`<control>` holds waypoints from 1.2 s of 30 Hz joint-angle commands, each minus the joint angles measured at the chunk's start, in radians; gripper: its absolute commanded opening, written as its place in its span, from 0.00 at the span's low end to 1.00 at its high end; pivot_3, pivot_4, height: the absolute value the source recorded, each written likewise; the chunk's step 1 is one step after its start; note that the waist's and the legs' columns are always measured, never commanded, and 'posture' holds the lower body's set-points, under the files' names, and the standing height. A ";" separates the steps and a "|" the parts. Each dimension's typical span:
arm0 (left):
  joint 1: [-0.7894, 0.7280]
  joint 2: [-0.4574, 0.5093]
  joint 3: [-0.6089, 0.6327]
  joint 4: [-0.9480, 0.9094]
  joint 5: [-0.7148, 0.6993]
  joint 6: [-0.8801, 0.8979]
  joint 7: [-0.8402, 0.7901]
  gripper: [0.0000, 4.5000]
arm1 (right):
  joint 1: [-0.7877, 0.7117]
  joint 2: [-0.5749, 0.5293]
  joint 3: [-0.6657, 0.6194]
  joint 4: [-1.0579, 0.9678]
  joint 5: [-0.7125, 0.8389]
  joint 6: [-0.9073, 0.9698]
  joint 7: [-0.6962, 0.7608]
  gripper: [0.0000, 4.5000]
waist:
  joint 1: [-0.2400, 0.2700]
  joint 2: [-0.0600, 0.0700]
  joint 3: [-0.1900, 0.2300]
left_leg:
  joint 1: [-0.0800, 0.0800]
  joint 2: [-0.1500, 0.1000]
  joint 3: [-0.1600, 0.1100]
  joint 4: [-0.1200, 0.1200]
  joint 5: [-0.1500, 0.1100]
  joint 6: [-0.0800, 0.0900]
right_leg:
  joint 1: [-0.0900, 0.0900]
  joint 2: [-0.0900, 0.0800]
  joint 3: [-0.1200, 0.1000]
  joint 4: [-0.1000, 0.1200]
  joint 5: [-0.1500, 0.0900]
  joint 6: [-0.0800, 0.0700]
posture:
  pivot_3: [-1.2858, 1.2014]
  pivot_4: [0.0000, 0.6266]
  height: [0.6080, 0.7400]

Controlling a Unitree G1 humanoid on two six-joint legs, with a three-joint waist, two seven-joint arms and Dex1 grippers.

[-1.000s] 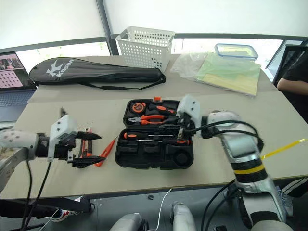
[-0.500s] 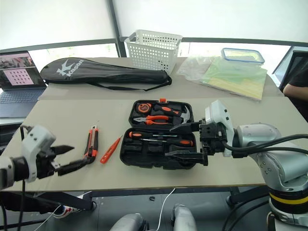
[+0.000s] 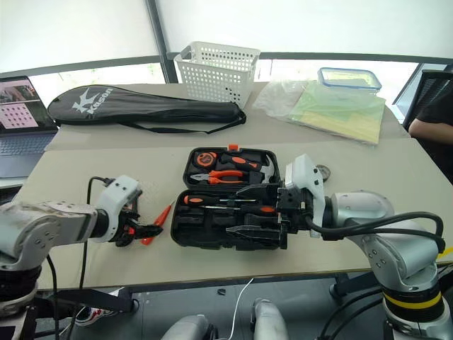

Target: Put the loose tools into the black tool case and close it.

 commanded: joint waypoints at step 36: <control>-0.486 -0.019 -0.624 0.529 0.592 -1.183 -1.061 0.09 | 0.192 -0.135 -0.097 -0.100 0.061 -0.066 -0.058 1.00 | 0.014 -0.005 0.003 | -0.015 0.001 -0.004 0.012 0.001 0.007 | -0.004 -0.001 -0.002 -0.003 0.000 0.000 | 0.52 0.24 1.00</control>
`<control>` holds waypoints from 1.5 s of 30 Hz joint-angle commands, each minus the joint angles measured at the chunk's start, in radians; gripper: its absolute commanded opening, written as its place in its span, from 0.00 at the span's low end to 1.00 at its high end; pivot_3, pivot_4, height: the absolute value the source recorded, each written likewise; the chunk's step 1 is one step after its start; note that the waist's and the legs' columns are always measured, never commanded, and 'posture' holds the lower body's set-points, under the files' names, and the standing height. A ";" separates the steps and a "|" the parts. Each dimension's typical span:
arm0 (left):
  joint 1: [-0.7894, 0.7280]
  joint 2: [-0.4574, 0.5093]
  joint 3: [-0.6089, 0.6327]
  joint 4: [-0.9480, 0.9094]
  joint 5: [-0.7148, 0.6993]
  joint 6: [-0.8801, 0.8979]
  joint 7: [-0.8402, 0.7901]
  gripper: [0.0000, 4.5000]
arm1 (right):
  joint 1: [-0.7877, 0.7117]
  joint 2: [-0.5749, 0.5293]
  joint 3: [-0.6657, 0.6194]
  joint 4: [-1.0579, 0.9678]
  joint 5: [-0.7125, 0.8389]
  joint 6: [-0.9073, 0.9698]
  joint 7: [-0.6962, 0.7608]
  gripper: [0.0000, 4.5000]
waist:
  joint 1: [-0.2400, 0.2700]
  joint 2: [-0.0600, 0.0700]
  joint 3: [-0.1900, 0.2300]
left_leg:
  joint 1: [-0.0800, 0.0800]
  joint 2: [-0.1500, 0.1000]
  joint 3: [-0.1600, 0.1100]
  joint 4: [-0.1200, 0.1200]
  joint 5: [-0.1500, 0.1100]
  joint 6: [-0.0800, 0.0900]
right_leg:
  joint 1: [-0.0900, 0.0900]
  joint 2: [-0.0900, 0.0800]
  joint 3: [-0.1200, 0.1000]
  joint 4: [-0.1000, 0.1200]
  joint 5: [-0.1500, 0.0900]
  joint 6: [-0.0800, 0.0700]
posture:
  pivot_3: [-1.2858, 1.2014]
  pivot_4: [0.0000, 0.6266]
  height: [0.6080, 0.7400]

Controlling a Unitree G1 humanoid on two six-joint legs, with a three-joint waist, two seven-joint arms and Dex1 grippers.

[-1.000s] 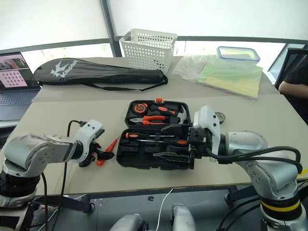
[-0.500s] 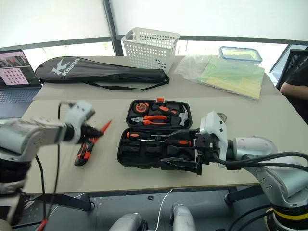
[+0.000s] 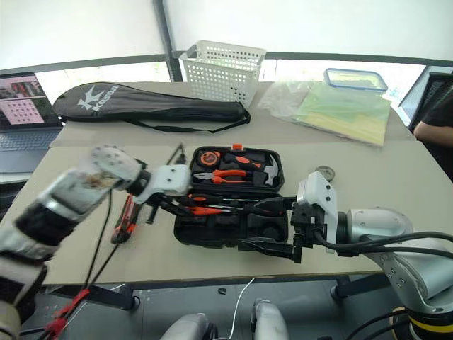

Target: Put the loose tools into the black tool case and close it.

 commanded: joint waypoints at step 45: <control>0.031 -0.042 0.360 -0.013 -0.109 0.258 -0.126 0.66 | 0.028 0.020 -0.037 -0.042 0.037 -0.034 -0.101 1.00 | -0.007 0.000 0.000 | 0.000 -0.001 0.003 0.004 -0.004 0.007 | -0.002 0.000 0.000 0.004 0.002 0.004 | 0.52 0.24 1.00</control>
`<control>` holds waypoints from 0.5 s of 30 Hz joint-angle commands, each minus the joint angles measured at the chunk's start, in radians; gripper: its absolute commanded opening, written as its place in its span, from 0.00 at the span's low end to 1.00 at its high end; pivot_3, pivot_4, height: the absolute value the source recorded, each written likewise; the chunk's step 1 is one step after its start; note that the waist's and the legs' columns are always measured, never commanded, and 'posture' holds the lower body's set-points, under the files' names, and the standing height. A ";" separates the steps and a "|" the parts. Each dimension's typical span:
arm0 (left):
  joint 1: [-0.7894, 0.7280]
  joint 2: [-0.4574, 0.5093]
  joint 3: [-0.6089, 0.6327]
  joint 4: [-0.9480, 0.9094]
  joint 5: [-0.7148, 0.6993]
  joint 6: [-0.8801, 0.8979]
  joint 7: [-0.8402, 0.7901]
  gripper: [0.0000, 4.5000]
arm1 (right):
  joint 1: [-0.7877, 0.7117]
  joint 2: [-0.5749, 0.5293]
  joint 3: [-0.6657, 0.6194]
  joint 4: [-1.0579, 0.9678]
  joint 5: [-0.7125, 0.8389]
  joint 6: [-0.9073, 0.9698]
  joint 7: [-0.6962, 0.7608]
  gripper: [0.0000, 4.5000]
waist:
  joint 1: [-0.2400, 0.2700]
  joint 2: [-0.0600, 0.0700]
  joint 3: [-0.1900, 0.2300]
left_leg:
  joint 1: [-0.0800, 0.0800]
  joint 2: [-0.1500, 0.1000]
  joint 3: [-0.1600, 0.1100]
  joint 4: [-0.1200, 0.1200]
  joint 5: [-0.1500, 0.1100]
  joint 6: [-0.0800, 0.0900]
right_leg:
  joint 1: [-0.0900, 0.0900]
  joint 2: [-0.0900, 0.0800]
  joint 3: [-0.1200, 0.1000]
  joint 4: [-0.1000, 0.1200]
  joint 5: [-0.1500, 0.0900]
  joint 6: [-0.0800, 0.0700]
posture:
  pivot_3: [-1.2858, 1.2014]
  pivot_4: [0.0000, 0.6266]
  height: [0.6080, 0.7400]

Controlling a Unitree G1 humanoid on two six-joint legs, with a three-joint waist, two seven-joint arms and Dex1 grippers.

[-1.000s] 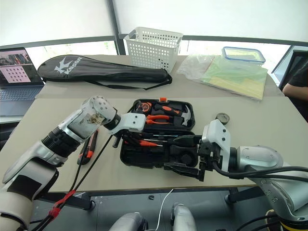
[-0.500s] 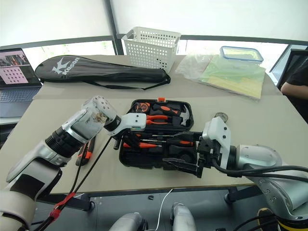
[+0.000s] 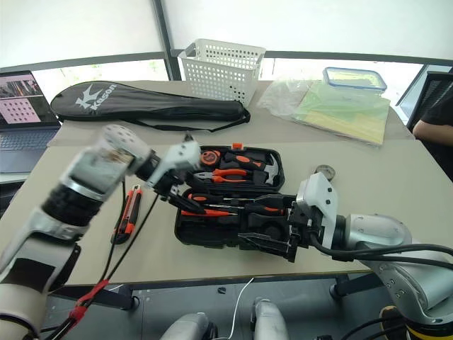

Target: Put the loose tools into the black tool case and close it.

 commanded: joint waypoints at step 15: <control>0.253 -0.131 0.085 0.145 -0.011 -0.334 0.191 0.00 | -0.033 -0.027 -0.015 0.017 0.011 -0.011 0.014 1.00 | 0.003 0.000 0.000 | 0.000 -0.001 0.000 0.001 0.000 0.000 | 0.002 -0.001 -0.001 -0.001 0.000 0.000 | 0.52 0.24 1.00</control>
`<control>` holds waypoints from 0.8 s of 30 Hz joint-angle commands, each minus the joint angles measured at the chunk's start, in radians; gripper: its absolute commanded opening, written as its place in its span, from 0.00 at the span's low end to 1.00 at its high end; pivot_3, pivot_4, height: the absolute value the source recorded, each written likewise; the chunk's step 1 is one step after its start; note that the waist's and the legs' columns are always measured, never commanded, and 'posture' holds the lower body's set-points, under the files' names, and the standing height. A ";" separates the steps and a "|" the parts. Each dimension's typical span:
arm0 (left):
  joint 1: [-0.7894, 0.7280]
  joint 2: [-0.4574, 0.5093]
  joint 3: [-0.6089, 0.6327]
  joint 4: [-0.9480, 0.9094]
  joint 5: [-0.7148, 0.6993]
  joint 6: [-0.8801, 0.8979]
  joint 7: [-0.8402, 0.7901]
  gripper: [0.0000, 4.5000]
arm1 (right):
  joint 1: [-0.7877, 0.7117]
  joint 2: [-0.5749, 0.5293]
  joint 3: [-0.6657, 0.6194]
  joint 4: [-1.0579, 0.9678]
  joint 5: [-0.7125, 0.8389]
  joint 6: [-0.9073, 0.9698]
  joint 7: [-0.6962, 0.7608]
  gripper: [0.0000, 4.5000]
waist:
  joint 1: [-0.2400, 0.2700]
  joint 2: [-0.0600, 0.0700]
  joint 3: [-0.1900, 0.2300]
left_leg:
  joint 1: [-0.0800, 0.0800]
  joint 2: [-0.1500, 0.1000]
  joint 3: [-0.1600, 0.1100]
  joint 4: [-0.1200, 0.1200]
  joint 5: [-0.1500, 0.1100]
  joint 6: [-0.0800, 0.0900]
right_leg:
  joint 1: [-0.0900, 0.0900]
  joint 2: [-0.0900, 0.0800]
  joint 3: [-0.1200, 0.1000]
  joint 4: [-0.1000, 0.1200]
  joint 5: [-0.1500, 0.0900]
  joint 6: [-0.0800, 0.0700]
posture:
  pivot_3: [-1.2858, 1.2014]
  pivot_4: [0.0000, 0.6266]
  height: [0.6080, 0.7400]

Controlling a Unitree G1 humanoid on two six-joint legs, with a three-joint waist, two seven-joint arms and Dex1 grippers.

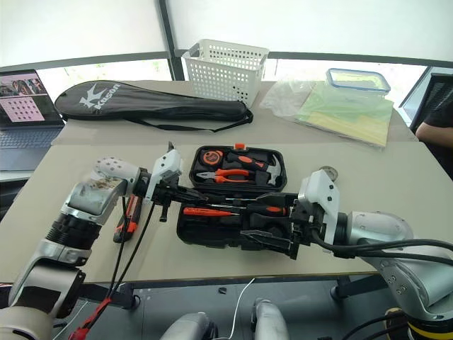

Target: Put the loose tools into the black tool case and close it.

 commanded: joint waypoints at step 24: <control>0.040 -0.010 0.026 0.041 -0.007 -0.163 0.019 0.00 | -0.001 -0.005 -0.004 -0.009 0.025 -0.008 -0.004 1.00 | 0.001 0.000 0.000 | 0.002 0.000 0.000 -0.001 0.000 0.000 | 0.002 0.000 0.000 -0.004 0.000 0.000 | 0.52 0.24 1.00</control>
